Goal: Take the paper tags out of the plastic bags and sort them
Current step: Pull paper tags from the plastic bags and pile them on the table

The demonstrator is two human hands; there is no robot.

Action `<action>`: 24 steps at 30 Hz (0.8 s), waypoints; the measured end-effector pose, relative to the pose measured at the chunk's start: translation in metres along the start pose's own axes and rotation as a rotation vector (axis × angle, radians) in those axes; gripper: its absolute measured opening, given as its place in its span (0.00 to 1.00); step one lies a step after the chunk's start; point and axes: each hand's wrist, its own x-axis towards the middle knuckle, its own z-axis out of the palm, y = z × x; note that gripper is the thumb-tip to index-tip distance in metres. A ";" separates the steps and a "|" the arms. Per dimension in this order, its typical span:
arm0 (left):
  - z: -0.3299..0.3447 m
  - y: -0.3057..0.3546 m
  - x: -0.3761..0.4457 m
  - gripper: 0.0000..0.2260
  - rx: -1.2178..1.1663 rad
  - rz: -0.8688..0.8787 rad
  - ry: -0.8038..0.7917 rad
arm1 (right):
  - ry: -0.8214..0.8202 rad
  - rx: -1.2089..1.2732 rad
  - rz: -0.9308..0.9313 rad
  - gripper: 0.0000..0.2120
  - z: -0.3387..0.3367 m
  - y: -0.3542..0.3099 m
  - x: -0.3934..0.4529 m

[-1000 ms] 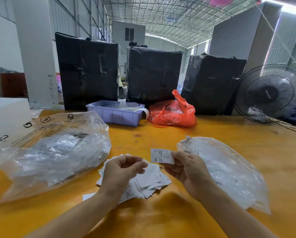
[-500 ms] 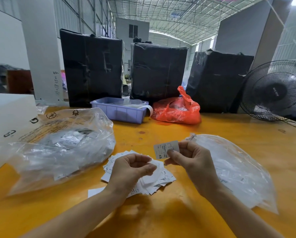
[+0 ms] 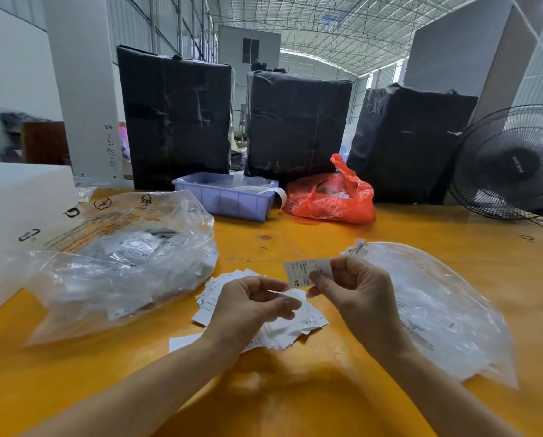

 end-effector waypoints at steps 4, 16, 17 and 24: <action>-0.001 -0.001 0.001 0.12 0.000 0.007 0.005 | -0.032 -0.017 0.002 0.07 0.001 0.000 -0.001; -0.002 0.000 0.001 0.20 -0.036 0.006 0.012 | 0.002 -0.029 -0.027 0.09 0.003 0.000 -0.002; -0.002 0.000 0.001 0.19 -0.034 0.007 0.007 | 0.002 -0.038 -0.030 0.09 0.003 0.000 -0.002; 0.000 0.001 0.000 0.20 -0.046 0.014 -0.022 | 0.028 -0.067 -0.048 0.04 0.003 0.001 -0.002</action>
